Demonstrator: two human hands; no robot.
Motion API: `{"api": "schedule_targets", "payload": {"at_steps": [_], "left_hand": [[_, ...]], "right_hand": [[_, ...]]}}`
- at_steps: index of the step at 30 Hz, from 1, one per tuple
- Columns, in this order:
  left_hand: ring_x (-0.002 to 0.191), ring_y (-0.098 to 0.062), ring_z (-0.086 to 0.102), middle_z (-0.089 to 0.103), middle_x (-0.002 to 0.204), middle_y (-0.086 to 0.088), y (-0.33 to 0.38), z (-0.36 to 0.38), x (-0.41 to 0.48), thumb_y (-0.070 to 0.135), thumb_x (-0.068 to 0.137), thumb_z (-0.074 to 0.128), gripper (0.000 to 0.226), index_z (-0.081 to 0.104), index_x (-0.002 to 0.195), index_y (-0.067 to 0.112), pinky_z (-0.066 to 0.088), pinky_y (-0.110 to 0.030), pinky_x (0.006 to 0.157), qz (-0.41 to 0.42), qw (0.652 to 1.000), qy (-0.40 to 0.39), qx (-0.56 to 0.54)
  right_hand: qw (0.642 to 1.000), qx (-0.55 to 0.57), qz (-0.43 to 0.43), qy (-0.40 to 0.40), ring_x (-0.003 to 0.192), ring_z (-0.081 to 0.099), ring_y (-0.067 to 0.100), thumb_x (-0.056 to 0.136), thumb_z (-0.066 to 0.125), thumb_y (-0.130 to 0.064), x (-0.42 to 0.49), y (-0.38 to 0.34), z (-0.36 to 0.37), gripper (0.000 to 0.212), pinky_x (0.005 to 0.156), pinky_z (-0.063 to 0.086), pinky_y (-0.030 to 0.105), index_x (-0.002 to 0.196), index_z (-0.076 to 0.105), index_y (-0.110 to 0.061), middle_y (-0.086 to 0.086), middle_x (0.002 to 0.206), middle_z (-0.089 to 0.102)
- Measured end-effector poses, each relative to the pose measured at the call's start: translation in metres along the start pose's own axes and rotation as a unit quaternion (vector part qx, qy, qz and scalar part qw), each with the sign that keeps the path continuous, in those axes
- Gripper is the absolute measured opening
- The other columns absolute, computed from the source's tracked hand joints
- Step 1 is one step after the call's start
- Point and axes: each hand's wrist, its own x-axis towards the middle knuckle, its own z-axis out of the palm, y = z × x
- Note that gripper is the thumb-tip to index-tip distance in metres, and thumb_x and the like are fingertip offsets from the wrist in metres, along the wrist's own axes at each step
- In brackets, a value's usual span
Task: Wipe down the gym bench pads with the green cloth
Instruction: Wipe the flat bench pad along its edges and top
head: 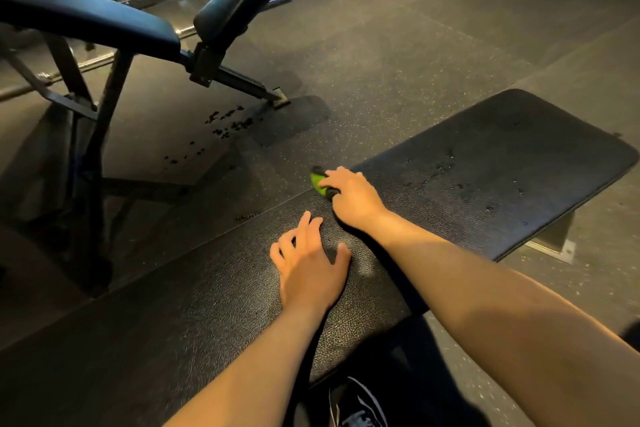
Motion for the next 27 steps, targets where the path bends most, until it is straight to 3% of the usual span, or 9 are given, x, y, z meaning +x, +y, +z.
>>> {"api": "schedule_targets", "payload": {"at_steps": [3,5,7,10,13,15,18,22,27], "left_hand": [[0.133,-0.018,0.02,0.022,0.162,0.01,-0.004,0.003,0.002,0.058,0.093,0.043,0.062,0.035,0.148,0.03,0.012,-0.047,0.119,0.015,1.0,0.009,0.02],[0.135,-0.02,0.021,0.021,0.163,0.008,-0.006,0.004,0.003,0.059,0.094,0.04,0.06,0.034,0.148,0.035,0.011,-0.048,0.118,0.024,0.999,0.007,0.048],[0.139,-0.021,0.018,0.019,0.164,0.009,-0.006,0.003,0.003,0.06,0.096,0.036,0.057,0.033,0.149,0.042,0.007,-0.049,0.119,0.05,0.996,-0.005,0.074],[0.142,-0.018,0.014,0.014,0.165,0.011,-0.006,0.0,0.001,0.063,0.096,0.031,0.057,0.028,0.15,0.047,0.002,-0.048,0.12,0.089,0.992,-0.036,0.083],[0.142,-0.019,0.013,0.013,0.166,0.01,-0.006,-0.001,0.001,0.064,0.095,0.03,0.058,0.028,0.15,0.047,0.002,-0.048,0.12,0.097,0.991,-0.041,0.086],[0.142,-0.02,0.013,0.014,0.166,0.009,-0.005,0.0,0.001,0.065,0.095,0.03,0.058,0.028,0.15,0.046,0.003,-0.048,0.12,0.103,0.99,-0.036,0.092],[0.142,-0.022,0.018,0.023,0.163,0.009,-0.007,0.003,0.0,0.062,0.095,0.037,0.057,0.034,0.149,0.043,0.007,-0.046,0.119,0.115,0.989,-0.021,0.092],[0.134,-0.018,0.03,0.041,0.153,0.013,-0.008,0.003,-0.004,0.051,0.096,0.047,0.046,0.05,0.14,0.038,0.013,-0.04,0.111,0.123,0.99,0.005,0.07],[0.128,-0.012,0.034,0.046,0.147,0.017,-0.011,0.001,-0.03,0.036,0.099,0.043,0.038,0.058,0.134,0.037,0.016,-0.035,0.105,0.13,0.991,-0.009,0.01]], "right_hand": [[0.992,-0.002,-0.068,-0.103,0.149,0.022,0.026,0.091,0.042,0.002,0.001,-0.008,0.011,0.055,0.123,0.015,0.044,0.133,0.062,-0.027,-0.002,0.155,0.041],[0.991,-0.016,-0.071,-0.11,0.15,0.02,0.027,0.091,0.04,0.001,0.003,-0.001,0.011,0.058,0.123,0.014,0.046,0.139,0.057,-0.028,-0.001,0.157,0.037],[0.995,-0.041,-0.047,-0.074,0.145,0.027,0.035,0.089,0.04,0.0,0.002,0.011,0.001,0.061,0.119,0.022,0.048,0.142,0.053,-0.028,0.002,0.156,0.037],[0.995,-0.09,0.016,0.047,0.124,0.041,0.036,0.088,0.043,-0.001,-0.005,0.034,-0.024,0.054,0.105,0.037,0.045,0.136,0.056,-0.021,0.007,0.14,0.045],[0.985,-0.092,0.101,0.109,0.142,0.028,0.031,0.091,0.043,-0.001,-0.014,0.049,-0.04,0.051,0.118,0.021,0.044,0.14,0.051,-0.015,0.01,0.152,0.039],[0.982,-0.084,0.123,0.12,0.146,0.024,0.03,0.092,0.042,-0.001,-0.022,0.046,-0.035,0.052,0.119,0.017,0.044,0.141,0.05,-0.015,0.008,0.153,0.038],[0.991,-0.067,0.06,0.099,0.132,0.037,0.036,0.089,0.042,0.001,-0.043,0.024,-0.019,0.048,0.109,0.032,0.043,0.131,0.06,-0.016,0.006,0.142,0.046],[0.998,-0.041,-0.035,0.025,0.15,0.018,0.019,0.094,0.041,0.001,-0.077,0.015,-0.005,0.056,0.122,0.006,0.034,0.144,0.051,-0.022,-0.003,0.159,0.033],[0.992,-0.075,0.028,0.1,0.151,0.016,0.02,0.094,0.044,0.0,-0.111,0.057,-0.028,0.058,0.122,0.004,0.041,0.147,0.047,-0.022,0.002,0.16,0.031]]}}
